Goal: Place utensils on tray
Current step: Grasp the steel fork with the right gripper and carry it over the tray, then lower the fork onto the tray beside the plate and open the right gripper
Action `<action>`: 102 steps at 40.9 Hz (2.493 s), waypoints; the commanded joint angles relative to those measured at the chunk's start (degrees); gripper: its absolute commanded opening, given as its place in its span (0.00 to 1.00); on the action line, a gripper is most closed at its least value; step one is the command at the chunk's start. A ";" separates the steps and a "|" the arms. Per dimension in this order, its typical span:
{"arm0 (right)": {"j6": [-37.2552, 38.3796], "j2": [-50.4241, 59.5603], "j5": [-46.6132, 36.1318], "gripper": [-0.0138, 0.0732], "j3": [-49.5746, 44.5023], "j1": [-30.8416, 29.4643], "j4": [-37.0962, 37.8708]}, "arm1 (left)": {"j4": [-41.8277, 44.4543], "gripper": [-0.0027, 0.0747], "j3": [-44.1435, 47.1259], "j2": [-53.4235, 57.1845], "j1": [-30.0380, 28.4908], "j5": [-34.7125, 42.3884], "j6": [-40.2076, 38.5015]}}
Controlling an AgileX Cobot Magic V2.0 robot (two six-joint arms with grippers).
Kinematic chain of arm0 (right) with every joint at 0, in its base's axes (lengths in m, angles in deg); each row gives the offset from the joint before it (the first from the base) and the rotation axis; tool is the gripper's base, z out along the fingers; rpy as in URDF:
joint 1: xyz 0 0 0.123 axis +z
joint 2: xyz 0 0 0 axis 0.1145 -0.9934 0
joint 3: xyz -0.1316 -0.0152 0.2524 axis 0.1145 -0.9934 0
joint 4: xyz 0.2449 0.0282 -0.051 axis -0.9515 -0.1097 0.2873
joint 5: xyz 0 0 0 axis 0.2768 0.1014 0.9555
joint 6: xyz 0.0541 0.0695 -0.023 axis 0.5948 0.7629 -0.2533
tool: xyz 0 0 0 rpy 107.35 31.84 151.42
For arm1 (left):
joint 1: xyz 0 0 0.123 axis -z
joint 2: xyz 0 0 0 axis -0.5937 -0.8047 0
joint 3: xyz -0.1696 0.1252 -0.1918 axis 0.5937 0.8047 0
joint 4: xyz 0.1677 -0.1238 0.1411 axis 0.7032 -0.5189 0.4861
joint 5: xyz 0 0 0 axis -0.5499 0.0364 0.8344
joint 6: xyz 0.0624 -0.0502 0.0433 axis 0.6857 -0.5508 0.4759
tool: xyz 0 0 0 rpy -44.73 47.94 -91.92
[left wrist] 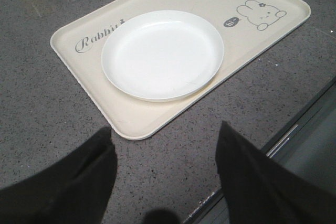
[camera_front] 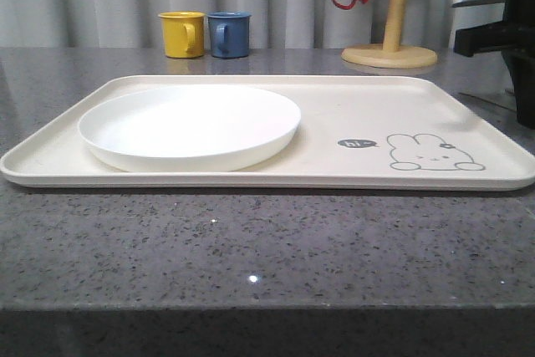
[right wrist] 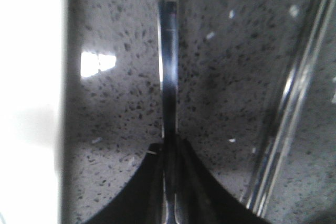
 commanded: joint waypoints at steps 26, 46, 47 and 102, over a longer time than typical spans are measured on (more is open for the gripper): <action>19.56 -1.00 4.88 0.18 12.73 21.83 -4.54 | -0.08 0.56 -1.36 -0.26 0.44 4.49 -0.62; 28.06 -3.99 1.33 0.49 12.73 22.03 -4.07 | -0.08 0.56 -1.36 -0.26 0.44 4.49 -0.62; 28.06 -3.99 1.00 0.50 12.73 22.03 -4.07 | -0.08 0.56 -1.36 -0.26 0.44 4.49 -0.62; -3.07 3.79 3.54 0.51 1.80 -9.31 0.84 | -0.08 0.56 -1.36 -0.26 0.44 4.49 -0.62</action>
